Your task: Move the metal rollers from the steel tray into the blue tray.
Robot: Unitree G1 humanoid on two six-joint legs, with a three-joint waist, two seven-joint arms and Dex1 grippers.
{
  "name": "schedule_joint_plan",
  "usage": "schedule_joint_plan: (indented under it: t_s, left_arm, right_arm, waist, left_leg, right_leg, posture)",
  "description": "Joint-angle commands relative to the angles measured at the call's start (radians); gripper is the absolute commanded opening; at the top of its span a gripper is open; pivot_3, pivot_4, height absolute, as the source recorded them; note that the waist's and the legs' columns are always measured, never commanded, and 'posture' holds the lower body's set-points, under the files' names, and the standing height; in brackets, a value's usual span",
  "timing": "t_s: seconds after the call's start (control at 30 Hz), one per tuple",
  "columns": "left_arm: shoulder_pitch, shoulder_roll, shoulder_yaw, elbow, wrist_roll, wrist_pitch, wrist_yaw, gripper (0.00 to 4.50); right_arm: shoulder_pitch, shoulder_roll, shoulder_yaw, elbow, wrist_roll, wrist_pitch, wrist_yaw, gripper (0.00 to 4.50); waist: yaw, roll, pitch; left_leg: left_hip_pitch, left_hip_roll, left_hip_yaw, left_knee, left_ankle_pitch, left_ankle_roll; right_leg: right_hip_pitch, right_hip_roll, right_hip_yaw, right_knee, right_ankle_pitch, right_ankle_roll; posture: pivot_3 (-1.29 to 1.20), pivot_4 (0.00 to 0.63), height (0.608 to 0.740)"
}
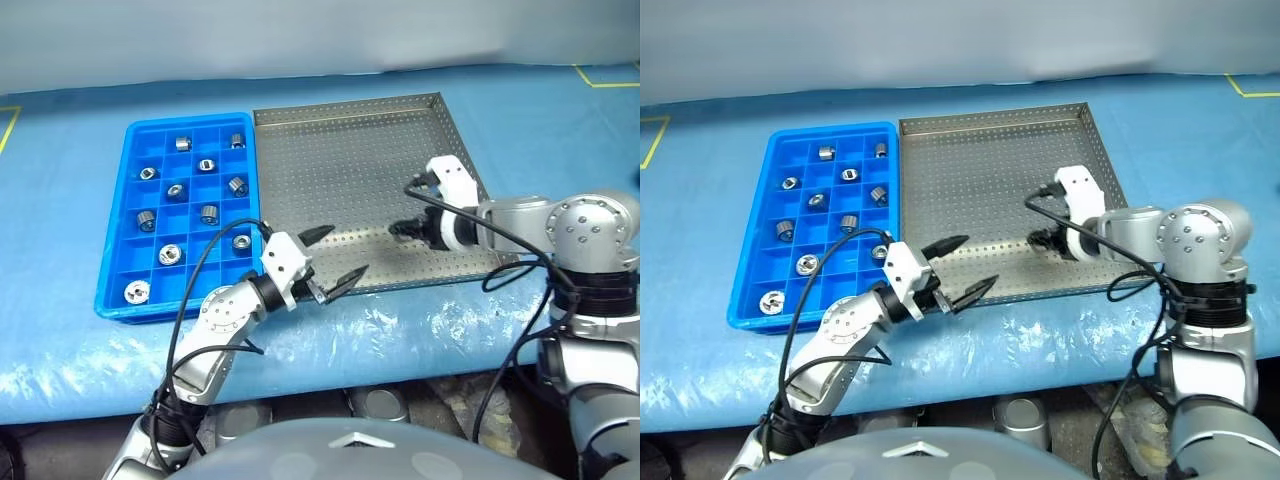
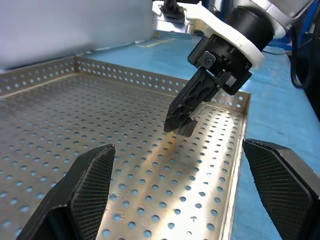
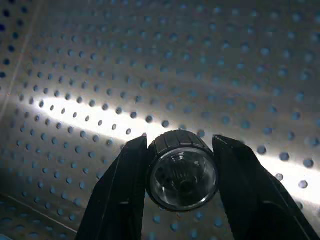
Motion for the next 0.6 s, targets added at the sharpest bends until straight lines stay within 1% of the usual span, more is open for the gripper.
schedule_joint_plan:
  t_s: [0.03, 0.13, 0.23, 0.37, 0.43, 0.6]
  left_arm:
    - [0.045, -0.001, 0.103, -0.117, -0.012, -0.008, 0.073, 4.5]
    - [0.108, 0.018, 0.184, -0.192, -0.021, 0.008, 0.115, 4.5]
    - [0.164, 0.031, 0.235, -0.248, -0.016, 0.023, 0.15, 4.5]
    - [0.288, 0.033, 0.332, -0.333, -0.038, 0.028, 0.189, 4.5]
    - [0.358, 0.027, 0.379, -0.365, -0.049, 0.022, 0.206, 4.5]
    - [0.486, 0.021, 0.426, -0.395, -0.032, 0.003, 0.227, 4.5]
  right_arm:
    - [-0.034, 0.076, 0.081, -0.099, -0.096, -0.135, 0.041, 1.71]
    - [-0.066, 0.154, 0.191, -0.099, -0.206, -0.258, 0.098, 1.71]
    - [-0.09, 0.213, 0.272, -0.075, -0.303, -0.359, 0.157, 1.71]
    - [-0.119, 0.253, 0.407, -0.049, -0.456, -0.503, 0.249, 1.71]
    - [-0.114, 0.287, 0.459, -0.034, -0.508, -0.574, 0.3, 1.71]
    - [-0.075, 0.353, 0.556, 0.006, -0.609, -0.676, 0.385, 1.71]
  waist:
    - [0.009, 0.0, 0.0]
    - [0.012, 0.0, 0.0]
    - [0.033, 0.0, 0.0]
    - [0.056, -0.001, 0.0]
    - [0.065, -0.001, 0.0]
    - [0.09, -0.001, 0.0]
  left_leg:
    - [0.0, 0.0, 0.0, 0.0, 0.0, 0.0]
    - [0.0, 0.0, 0.0, -0.001, 0.0, 0.0]
    - [0.0, 0.001, -0.001, -0.001, 0.0, 0.0]
    - [-0.001, 0.0, 0.0, -0.001, 0.0, -0.001]
    - [0.0, 0.0, 0.0, -0.001, 0.0, -0.001]
    - [0.0, 0.0, -0.002, -0.002, 0.0, -0.001]
  right_leg:
    - [0.0, 0.0, 0.0, 0.0, 0.0, 0.0]
    - [-0.001, 0.0, 0.0, 0.0, 0.0, -0.001]
    - [-0.002, 0.0, -0.001, 0.0, 0.0, -0.001]
    - [-0.001, -0.001, -0.001, 0.0, 0.001, -0.001]
    - [-0.001, -0.002, -0.002, -0.001, 0.0, -0.001]
    - [-0.002, -0.002, -0.004, 0.0, 0.0, -0.002]
  posture:
    - [0.0, 0.15, 0.74]
    - [0.03, 0.15, 0.74]
    - [0.08, 0.15, 0.74]
    - [0.13, 0.15, 0.74]
    - [0.15, 0.15, 0.74]
    - [0.2, 0.15, 0.74]
